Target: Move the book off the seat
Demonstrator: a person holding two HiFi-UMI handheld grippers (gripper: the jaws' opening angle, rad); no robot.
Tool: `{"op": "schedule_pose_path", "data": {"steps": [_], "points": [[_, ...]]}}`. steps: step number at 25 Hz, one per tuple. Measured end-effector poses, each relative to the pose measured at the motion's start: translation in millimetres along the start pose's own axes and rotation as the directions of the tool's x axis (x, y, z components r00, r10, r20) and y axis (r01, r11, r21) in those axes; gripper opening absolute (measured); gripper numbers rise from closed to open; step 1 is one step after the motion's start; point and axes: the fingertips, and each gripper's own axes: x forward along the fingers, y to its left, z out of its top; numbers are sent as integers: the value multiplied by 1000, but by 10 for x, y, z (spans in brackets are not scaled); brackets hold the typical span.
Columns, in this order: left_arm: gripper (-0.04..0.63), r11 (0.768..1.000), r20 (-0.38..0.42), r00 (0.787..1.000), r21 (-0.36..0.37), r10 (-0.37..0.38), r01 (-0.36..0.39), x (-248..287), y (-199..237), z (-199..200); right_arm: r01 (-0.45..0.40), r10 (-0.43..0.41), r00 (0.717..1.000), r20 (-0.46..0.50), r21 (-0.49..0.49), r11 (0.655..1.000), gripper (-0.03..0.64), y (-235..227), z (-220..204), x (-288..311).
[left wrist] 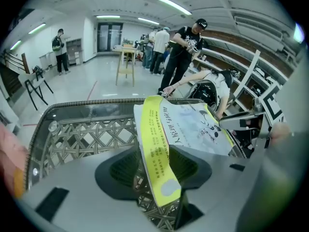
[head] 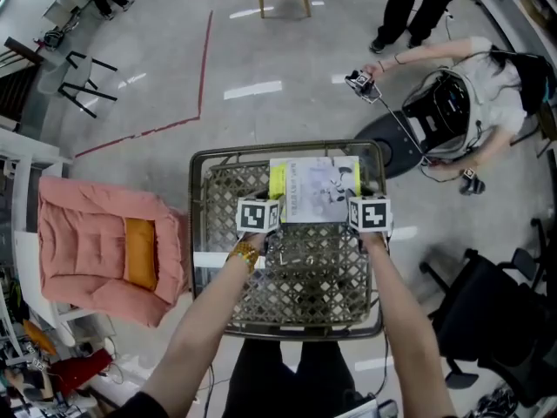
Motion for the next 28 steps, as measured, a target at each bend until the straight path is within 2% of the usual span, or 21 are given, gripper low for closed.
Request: {"op": "schedule_pose_path", "data": {"steps": [4, 6, 9, 13, 17, 24, 28], "points": [[133, 1000, 10, 1000, -13, 13, -12, -145, -54, -83, 1, 1, 999, 41, -48, 999, 82, 173, 29, -117], [66, 1000, 12, 1000, -7, 0, 0, -203, -155, -114, -21, 23, 998, 50, -51, 999, 66, 276, 35, -163], [41, 999, 12, 999, -10, -35, 35, -268, -339, -146, -51, 54, 998, 44, -59, 997, 48, 455, -16, -227], [28, 999, 25, 998, 0, -54, 54, -393, -478, -142, -90, 94, 995, 42, -85, 992, 29, 784, -49, -308], [18, 998, 12, 998, -6, -59, 59, -505, -551, -159, -151, 151, 988, 3, -70, 986, 17, 1144, -113, -368], [12, 998, 22, 998, -42, -53, 54, -796, -563, -50, -161, 159, 987, -33, -93, 983, 14, 1507, -7, -565], [12, 999, 108, 993, -14, -43, 45, -1069, -609, 179, -145, 147, 989, 4, -135, 980, 12, 1669, 141, -737]]}}
